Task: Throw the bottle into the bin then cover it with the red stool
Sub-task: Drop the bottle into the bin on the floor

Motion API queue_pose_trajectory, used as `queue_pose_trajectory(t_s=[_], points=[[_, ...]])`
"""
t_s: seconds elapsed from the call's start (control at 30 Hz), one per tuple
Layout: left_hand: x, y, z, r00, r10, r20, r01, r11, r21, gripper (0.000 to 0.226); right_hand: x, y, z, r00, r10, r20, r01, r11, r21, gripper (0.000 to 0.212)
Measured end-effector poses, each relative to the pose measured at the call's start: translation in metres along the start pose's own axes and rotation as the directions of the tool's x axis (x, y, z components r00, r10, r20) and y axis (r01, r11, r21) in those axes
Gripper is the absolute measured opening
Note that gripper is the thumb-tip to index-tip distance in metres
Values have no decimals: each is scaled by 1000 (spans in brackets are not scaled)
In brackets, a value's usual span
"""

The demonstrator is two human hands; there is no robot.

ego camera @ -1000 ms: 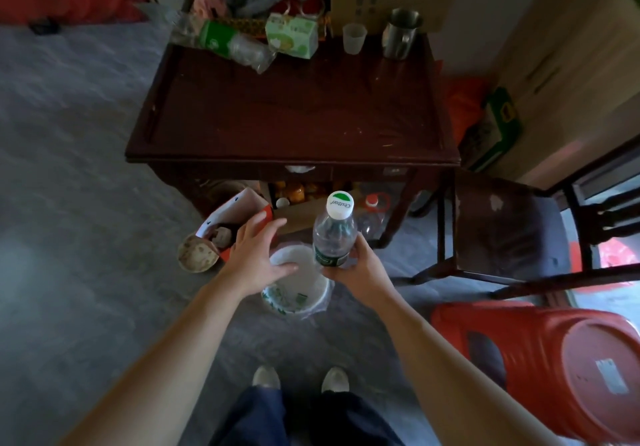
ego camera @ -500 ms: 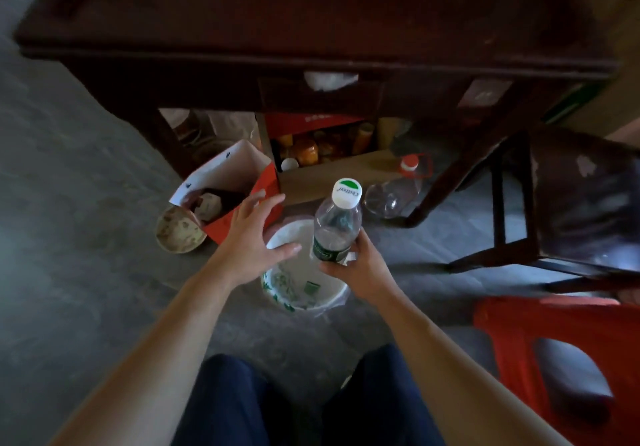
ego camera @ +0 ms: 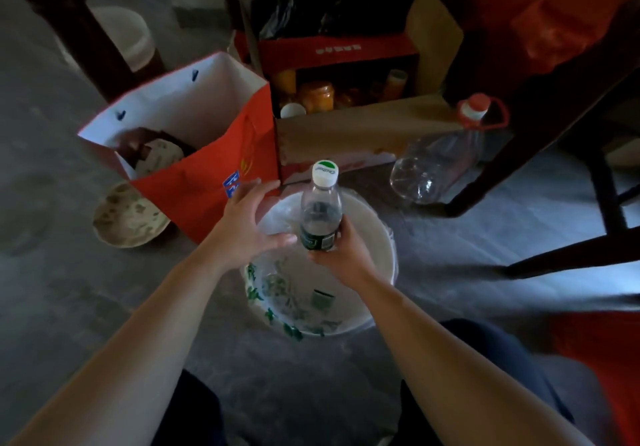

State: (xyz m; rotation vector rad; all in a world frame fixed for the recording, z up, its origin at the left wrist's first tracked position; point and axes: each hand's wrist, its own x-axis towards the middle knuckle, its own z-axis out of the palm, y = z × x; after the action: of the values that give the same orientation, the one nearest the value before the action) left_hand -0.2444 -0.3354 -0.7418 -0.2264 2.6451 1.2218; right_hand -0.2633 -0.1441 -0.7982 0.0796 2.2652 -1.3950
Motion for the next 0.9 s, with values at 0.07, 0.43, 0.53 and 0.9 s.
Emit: queue_pose_trajectory(t_s=[0.07, 0.43, 0.53, 0.9], points=[[5, -14, 7, 1000, -27, 5, 27, 1000, -4, 92, 9, 13, 11, 1000, 25, 10, -24, 999, -27, 66], [10, -63, 36, 978, -192, 82, 205, 959, -198, 111, 44, 59, 54, 981, 180, 78, -167, 975, -145, 92], [13, -60, 39, 981, -172, 85, 187, 958, -216, 101, 50, 66, 58, 980, 185, 79, -173, 975, -143, 89], [23, -65, 49, 991, -121, 49, 130, 947, -294, 91, 62, 86, 61, 961, 267, 68, -249, 949, -192, 81]])
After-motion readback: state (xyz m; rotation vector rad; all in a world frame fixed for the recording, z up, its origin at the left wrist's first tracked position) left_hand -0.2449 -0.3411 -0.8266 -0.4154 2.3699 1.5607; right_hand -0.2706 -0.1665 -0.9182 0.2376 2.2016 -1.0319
